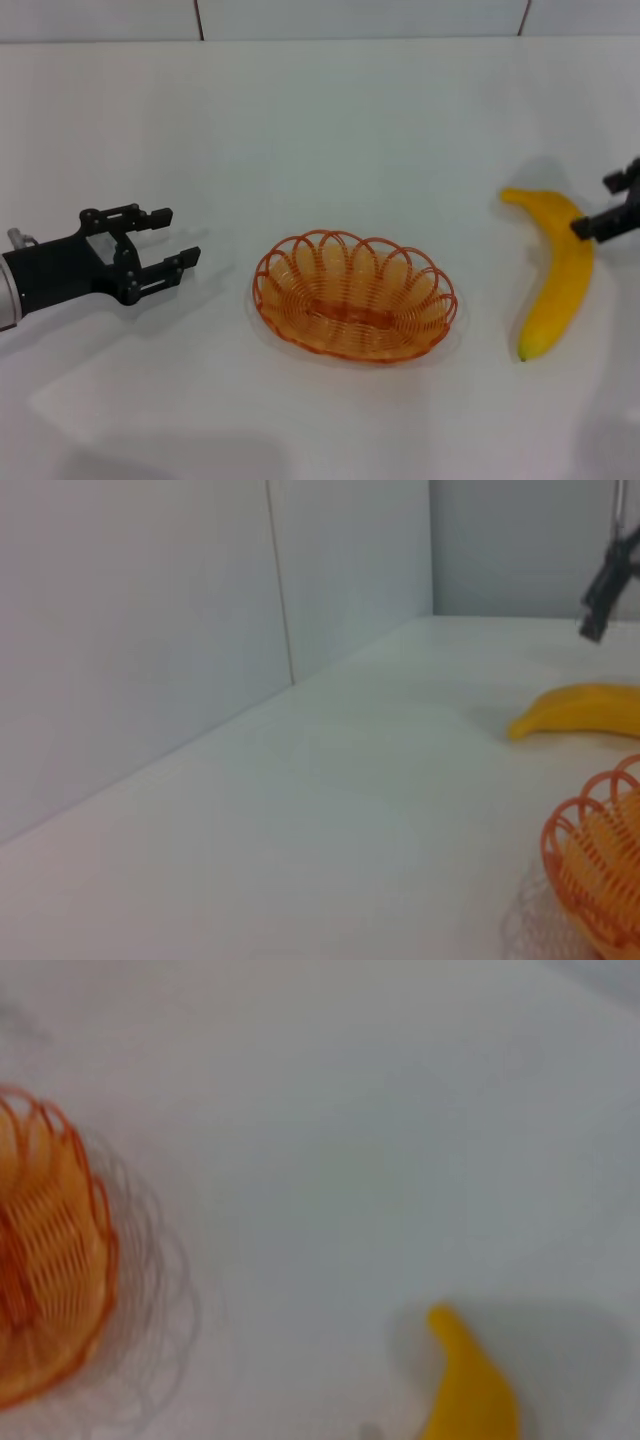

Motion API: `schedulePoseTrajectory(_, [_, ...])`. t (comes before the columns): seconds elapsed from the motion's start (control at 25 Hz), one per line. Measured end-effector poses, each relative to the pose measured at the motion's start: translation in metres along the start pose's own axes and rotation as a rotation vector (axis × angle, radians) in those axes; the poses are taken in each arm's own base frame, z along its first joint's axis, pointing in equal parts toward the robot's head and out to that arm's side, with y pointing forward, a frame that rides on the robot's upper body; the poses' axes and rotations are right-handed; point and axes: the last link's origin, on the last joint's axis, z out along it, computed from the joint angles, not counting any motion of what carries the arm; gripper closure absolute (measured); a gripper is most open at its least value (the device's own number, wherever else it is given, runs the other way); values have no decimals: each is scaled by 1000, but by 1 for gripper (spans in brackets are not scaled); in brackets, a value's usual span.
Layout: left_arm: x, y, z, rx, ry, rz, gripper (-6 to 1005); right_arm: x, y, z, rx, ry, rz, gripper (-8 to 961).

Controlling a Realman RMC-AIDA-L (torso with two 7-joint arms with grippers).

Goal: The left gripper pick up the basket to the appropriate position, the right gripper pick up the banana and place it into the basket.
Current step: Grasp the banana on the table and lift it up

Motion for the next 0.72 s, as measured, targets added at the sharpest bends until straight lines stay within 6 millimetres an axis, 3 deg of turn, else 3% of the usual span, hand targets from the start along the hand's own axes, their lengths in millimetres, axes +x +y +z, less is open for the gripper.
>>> schedulePoseTrajectory(0.12, [1,1,1,-1,6,-4,382,8,-1,11,-7,20,26,74])
schedulePoseTrajectory(0.72, [-4,2,4,10,-6,-12,382,14,4,23,-46,27,30,74])
